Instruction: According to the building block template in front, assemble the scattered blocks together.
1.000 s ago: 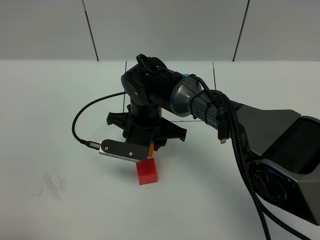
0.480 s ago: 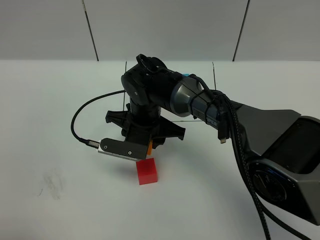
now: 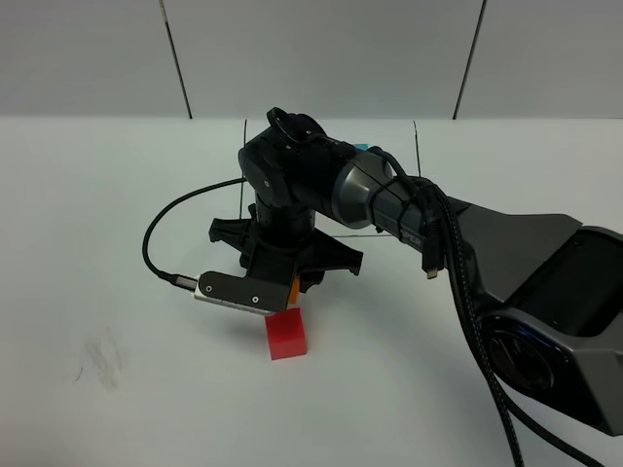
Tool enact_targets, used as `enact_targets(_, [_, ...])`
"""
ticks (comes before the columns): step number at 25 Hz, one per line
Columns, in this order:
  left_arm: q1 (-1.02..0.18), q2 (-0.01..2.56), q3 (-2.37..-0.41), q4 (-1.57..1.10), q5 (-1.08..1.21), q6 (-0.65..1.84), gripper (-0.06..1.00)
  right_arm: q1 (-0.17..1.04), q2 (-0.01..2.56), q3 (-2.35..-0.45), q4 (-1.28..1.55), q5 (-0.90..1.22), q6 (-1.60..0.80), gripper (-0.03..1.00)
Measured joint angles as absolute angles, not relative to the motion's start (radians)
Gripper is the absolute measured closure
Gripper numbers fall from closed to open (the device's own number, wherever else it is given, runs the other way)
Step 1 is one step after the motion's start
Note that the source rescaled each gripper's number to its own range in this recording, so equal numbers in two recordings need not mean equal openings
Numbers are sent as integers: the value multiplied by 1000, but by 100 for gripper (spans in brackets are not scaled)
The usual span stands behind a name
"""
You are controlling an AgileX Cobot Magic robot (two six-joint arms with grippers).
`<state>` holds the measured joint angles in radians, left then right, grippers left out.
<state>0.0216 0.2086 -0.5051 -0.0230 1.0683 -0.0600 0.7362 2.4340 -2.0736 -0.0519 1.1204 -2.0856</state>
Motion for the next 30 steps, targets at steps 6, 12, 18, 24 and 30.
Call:
enact_targets(6, [22, 209, -505, -23, 1068, -60, 94, 735, 2472, -2073, -20, 1117, -2086, 38])
enact_targets(12, [22, 209, -505, -23, 1068, -60, 94, 733, 2473, -2073, -7, 1117, -2086, 38])
enact_targets(18, [22, 209, -505, -23, 1068, -60, 94, 733, 2473, -2073, 37, 1130, -2086, 38])
enact_targets(24, [22, 209, -505, -23, 1068, -60, 94, 733, 2473, -2074, 52, 1133, -2086, 38])
enact_targets(30, [22, 209, -505, -23, 1068, -60, 94, 733, 2473, -2074, 48, 1131, -2086, 38])
